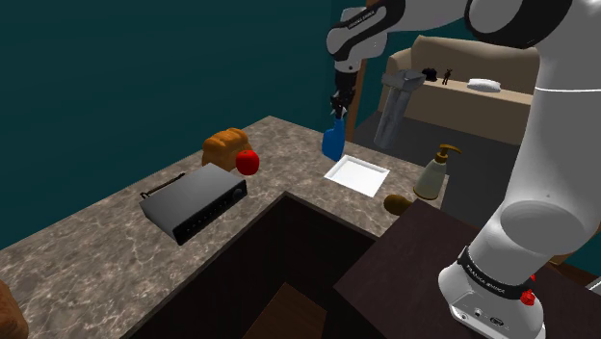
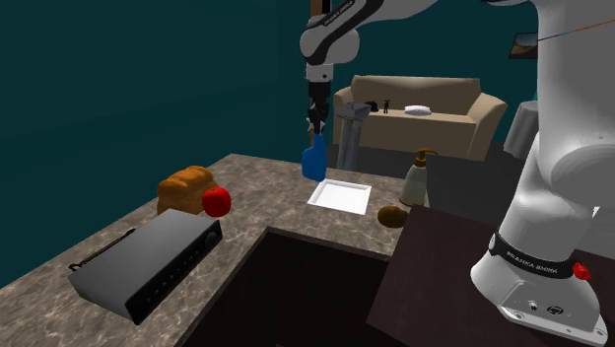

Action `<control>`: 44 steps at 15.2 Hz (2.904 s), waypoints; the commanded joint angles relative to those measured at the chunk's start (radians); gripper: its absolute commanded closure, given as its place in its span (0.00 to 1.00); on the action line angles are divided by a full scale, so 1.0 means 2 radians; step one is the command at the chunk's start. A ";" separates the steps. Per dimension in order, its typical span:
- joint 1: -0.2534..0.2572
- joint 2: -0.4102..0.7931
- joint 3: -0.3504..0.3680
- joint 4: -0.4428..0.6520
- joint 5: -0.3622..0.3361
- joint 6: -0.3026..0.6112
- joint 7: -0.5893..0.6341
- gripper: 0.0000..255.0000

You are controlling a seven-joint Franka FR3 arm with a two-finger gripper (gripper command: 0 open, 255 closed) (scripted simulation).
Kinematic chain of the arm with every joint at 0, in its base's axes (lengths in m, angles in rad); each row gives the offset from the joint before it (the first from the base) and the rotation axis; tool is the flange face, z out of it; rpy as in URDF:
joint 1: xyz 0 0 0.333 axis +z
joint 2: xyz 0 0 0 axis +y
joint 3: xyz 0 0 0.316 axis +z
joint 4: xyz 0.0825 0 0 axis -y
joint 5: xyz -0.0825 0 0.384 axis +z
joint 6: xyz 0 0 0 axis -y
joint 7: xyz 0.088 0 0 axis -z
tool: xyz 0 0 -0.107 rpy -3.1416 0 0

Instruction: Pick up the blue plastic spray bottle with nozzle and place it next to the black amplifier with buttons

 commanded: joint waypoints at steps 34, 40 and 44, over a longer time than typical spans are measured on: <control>0.037 -0.017 0.018 0.138 -0.012 -0.153 0.067 1.00; 0.073 0.010 0.039 0.142 -0.013 -0.129 0.124 1.00; 0.096 0.037 0.052 0.158 -0.013 -0.119 0.160 1.00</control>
